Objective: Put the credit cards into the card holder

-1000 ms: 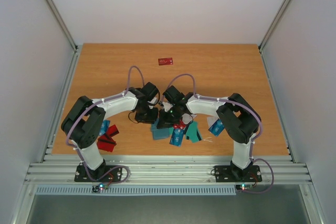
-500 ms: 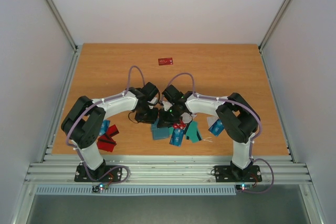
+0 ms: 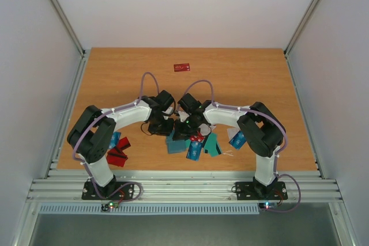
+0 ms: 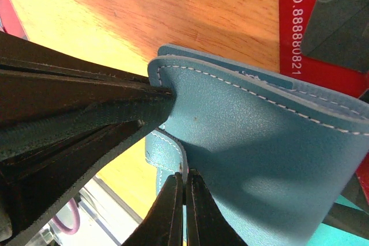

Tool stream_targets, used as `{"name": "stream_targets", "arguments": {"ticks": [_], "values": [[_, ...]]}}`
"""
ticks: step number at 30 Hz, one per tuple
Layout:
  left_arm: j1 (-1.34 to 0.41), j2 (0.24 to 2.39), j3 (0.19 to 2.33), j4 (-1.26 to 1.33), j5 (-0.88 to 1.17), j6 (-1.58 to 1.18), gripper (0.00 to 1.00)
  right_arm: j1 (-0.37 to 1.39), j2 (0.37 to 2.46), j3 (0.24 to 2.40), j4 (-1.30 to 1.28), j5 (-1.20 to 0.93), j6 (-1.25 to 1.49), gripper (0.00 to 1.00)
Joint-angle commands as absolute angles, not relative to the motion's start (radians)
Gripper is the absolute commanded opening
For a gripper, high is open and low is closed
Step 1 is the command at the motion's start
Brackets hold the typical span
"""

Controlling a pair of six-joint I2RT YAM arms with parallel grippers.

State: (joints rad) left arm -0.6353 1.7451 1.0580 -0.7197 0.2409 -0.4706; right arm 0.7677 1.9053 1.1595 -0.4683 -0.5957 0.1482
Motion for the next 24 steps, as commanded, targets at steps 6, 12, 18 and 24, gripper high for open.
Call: {"name": "stream_targets", "arguments": {"ticks": [6,12,18,24], "values": [[-0.639,1.736,1.034,-0.738,0.222,-0.454,0.0,0.748,1.934,1.132,-0.506,-0.543,0.135,0.01],[-0.64,1.736,1.03,-0.747,0.21,-0.452,0.0,0.727,1.951,1.104,-0.499,-0.542,0.149,0.01],[-0.639,1.734,1.027,-0.755,0.197,-0.453,0.0,0.71,1.975,1.079,-0.497,-0.541,0.152,0.01],[-0.64,1.729,1.016,-0.76,0.178,-0.457,0.0,0.691,1.984,1.049,-0.495,-0.534,0.155,0.01]]}}
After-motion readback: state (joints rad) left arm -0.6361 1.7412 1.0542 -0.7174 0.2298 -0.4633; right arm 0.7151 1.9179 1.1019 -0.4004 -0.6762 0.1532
